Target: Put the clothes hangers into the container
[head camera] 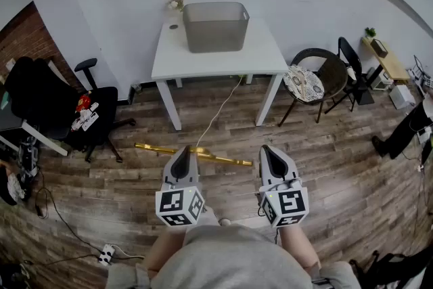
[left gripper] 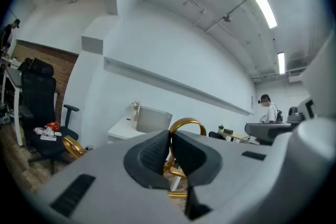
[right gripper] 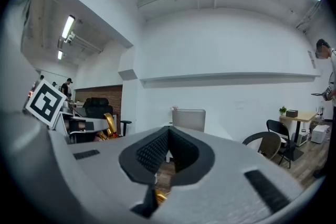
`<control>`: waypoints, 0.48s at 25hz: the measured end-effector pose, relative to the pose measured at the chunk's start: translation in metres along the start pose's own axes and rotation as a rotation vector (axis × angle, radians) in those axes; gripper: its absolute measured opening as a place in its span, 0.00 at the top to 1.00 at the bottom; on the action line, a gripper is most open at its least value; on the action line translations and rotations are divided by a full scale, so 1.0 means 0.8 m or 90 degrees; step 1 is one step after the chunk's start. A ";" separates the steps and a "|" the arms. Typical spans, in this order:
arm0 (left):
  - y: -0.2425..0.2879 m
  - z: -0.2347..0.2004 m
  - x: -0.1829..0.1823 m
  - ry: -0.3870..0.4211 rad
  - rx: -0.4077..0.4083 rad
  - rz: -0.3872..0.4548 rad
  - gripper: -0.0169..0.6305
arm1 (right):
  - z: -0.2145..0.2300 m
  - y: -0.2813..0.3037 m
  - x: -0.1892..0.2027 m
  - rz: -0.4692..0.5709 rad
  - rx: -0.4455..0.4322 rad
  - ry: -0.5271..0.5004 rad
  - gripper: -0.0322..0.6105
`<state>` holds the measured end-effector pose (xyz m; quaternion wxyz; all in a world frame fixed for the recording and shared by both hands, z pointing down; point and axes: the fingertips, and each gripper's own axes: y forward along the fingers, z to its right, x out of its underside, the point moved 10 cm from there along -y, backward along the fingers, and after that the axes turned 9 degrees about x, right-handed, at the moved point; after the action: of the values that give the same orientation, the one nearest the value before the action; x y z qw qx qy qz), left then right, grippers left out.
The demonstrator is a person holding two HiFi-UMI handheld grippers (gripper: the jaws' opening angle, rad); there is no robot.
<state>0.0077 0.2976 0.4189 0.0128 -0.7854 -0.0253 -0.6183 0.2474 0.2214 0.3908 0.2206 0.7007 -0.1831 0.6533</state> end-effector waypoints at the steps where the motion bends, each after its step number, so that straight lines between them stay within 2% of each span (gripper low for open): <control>1: -0.004 0.002 0.000 -0.001 0.000 0.001 0.95 | -0.001 -0.005 0.000 0.000 0.000 -0.001 0.95; 12: -0.018 0.015 -0.004 -0.010 -0.007 0.014 0.95 | 0.001 -0.023 -0.003 0.006 -0.008 -0.013 0.95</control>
<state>0.0177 0.3128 0.4131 0.0149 -0.7906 -0.0130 -0.6120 0.2579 0.2362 0.3874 0.2201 0.7049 -0.1929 0.6461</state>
